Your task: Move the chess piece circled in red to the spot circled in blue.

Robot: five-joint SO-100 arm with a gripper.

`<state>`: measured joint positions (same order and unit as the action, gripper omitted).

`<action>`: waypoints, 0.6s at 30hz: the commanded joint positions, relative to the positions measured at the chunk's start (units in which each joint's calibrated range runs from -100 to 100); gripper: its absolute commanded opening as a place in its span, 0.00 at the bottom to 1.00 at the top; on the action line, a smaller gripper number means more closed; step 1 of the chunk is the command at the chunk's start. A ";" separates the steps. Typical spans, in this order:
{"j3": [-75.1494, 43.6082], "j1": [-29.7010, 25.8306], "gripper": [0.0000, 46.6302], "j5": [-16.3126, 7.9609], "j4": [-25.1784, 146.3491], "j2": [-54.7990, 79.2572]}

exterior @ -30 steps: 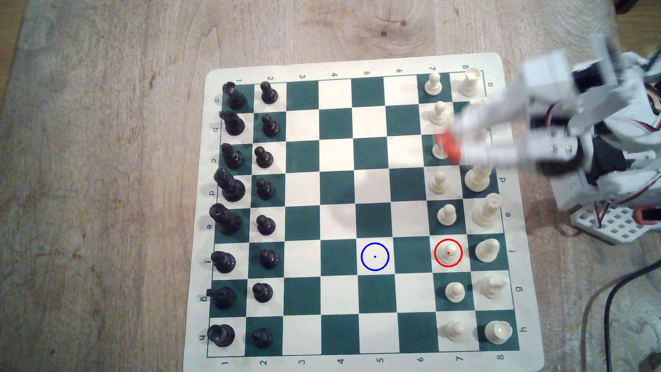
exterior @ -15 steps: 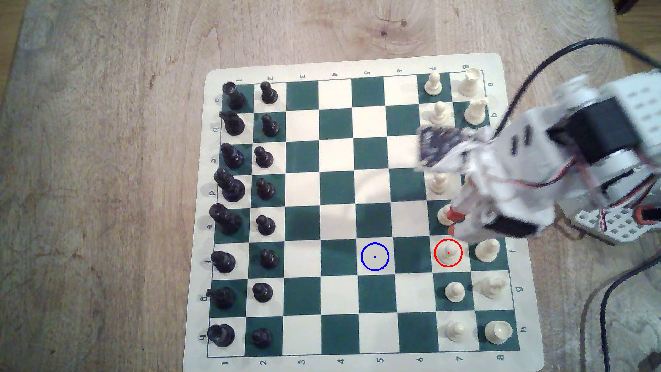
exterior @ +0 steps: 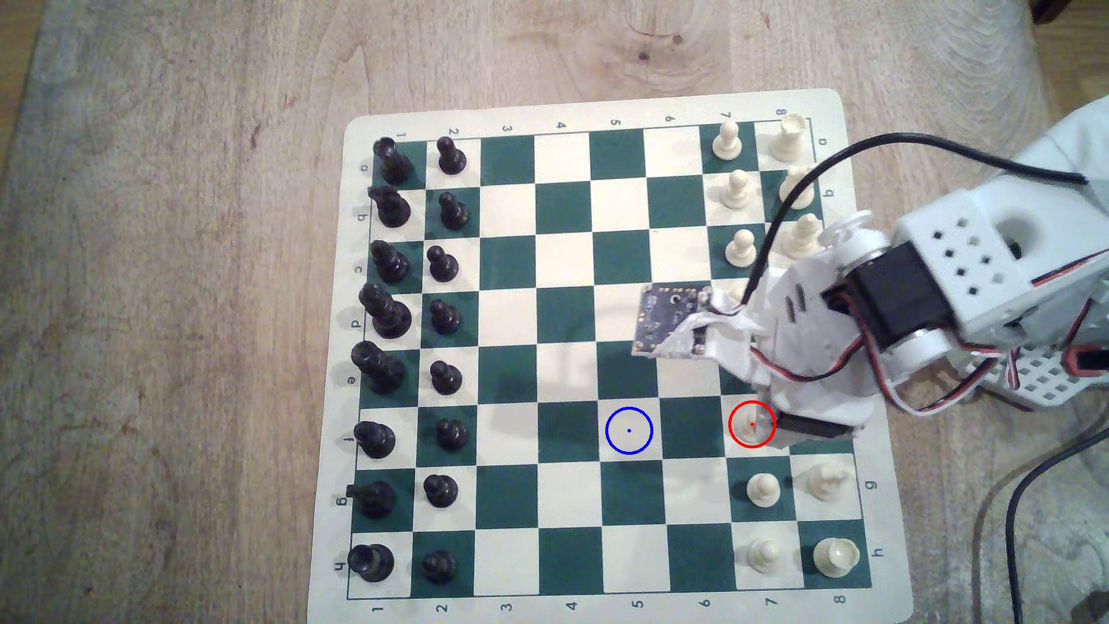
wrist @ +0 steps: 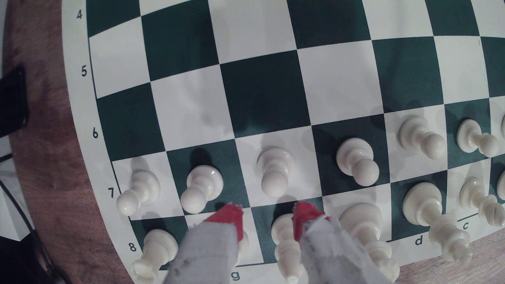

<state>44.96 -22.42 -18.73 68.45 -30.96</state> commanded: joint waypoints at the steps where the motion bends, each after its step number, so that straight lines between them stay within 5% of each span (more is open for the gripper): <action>1: -2.08 -0.69 0.26 -0.05 -1.21 0.82; 18: 2.36 -0.38 0.33 1.61 -3.99 5.41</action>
<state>47.76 -22.64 -17.31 65.50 -25.18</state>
